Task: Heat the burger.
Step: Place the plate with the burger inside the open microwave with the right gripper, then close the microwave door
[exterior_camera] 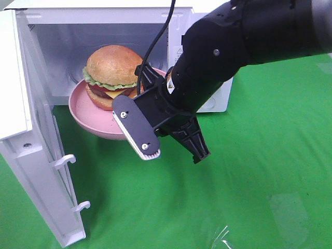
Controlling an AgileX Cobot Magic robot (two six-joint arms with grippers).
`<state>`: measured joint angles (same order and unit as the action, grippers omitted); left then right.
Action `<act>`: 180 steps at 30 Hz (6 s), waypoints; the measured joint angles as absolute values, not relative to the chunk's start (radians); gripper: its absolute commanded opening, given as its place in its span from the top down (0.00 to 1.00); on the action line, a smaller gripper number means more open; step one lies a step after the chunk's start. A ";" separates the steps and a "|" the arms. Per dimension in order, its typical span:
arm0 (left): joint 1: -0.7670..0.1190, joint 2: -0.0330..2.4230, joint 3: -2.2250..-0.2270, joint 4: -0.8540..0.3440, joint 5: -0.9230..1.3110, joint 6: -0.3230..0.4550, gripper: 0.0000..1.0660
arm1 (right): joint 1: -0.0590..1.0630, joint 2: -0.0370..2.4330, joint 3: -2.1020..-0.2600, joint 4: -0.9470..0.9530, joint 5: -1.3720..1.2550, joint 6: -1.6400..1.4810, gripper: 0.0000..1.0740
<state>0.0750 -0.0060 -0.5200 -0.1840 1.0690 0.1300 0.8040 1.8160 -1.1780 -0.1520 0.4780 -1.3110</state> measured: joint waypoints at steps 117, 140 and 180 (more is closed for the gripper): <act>0.075 -0.006 -0.520 -0.184 1.069 0.130 0.06 | 0.710 2.419 -2.092 -0.142 0.664 -1.091 0.57; 0.075 -0.006 -0.520 -0.184 1.069 0.130 0.06 | 0.710 2.219 -1.760 -0.149 0.524 -1.078 0.31; 0.075 -0.006 -0.520 -0.184 1.069 0.130 0.06 | 0.711 1.408 -0.953 -0.153 0.481 -0.245 0.30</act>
<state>0.0750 -0.0060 -0.5200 -0.1840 1.0690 0.1300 0.7110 1.4080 -0.9530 -0.1530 0.4810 -0.2450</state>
